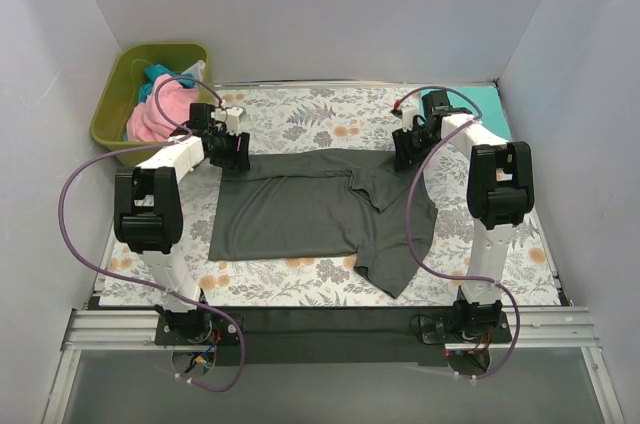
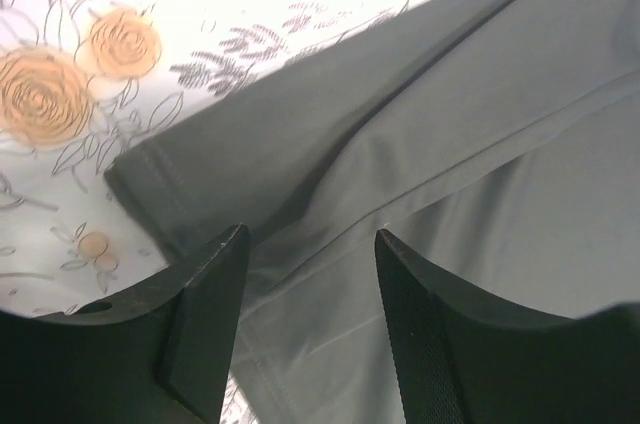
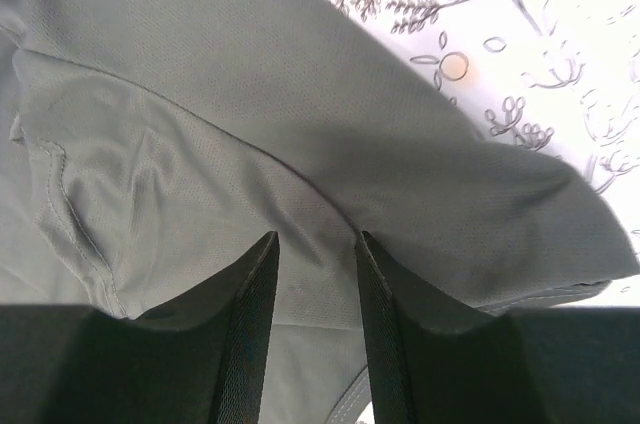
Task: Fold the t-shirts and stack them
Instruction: Fold the tshirt
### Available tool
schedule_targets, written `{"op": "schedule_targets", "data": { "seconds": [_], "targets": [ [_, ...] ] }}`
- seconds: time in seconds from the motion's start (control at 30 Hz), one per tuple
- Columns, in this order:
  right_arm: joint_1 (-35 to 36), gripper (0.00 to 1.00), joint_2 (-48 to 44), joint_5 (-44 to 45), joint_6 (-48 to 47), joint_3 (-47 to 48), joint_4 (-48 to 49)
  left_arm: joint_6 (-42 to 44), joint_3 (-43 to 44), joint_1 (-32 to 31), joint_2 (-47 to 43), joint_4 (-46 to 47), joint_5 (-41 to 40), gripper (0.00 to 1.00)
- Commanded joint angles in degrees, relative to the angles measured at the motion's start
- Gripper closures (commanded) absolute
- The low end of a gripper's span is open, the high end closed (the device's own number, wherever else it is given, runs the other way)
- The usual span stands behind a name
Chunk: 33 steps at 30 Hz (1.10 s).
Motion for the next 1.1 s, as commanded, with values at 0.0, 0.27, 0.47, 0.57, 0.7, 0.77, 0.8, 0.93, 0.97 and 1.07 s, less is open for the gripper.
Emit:
{"op": "schedule_targets", "data": {
  "seconds": [0.0, 0.27, 0.47, 0.57, 0.7, 0.77, 0.8, 0.93, 0.97, 1.07],
  "targets": [
    [-0.23, 0.62, -2.82, -0.76, -1.42, 0.66, -0.61, 3.82, 1.06, 1.49, -2.47, -2.6, 0.99, 0.49],
    [5.65, 0.59, -6.0, -5.25, -0.28, 4.16, -3.42, 6.99, 0.96, 6.06, -3.62, -4.88, 2.84, 0.48],
    [11.27, 0.59, -1.0, -4.19, 1.21, 8.56, -3.34, 9.28, 2.63, 6.85, -2.66, -7.08, 3.63, 0.46],
    [14.44, 0.59, 1.55, -1.56, 1.57, 11.37, -3.25, 9.28, 2.9, 7.12, -2.22, -7.34, 3.98, 0.43],
    [17.08, 0.59, 4.89, 1.6, 2.18, 14.54, -3.42, 9.28, 3.43, 7.38, -1.87, -7.43, 4.25, 0.38],
    [18.04, 0.59, 5.86, 3.45, 2.01, 14.72, -3.42, 9.45, 3.78, 7.64, -1.6, -7.35, 4.16, 0.37],
    [18.31, 0.59, 6.04, 4.06, 1.49, 14.63, -3.42, 9.54, 4.04, 7.64, -1.43, -7.35, 4.25, 0.37],
    [19.45, 0.63, 6.57, 6.44, 0.34, 13.14, -3.77, 9.98, 5.01, 8.08, -0.55, -7.43, 5.04, 0.37],
    [19.54, 0.65, 6.74, 6.62, 0.16, 12.79, -3.86, 9.98, 5.1, 8.17, -0.37, -7.43, 5.3, 0.37],
    [19.46, 0.8, 6.48, 7.06, -0.36, 11.65, -3.95, 9.81, 6.24, 8.08, 0.68, -7.61, 6.44, 0.41]
  ]
}}
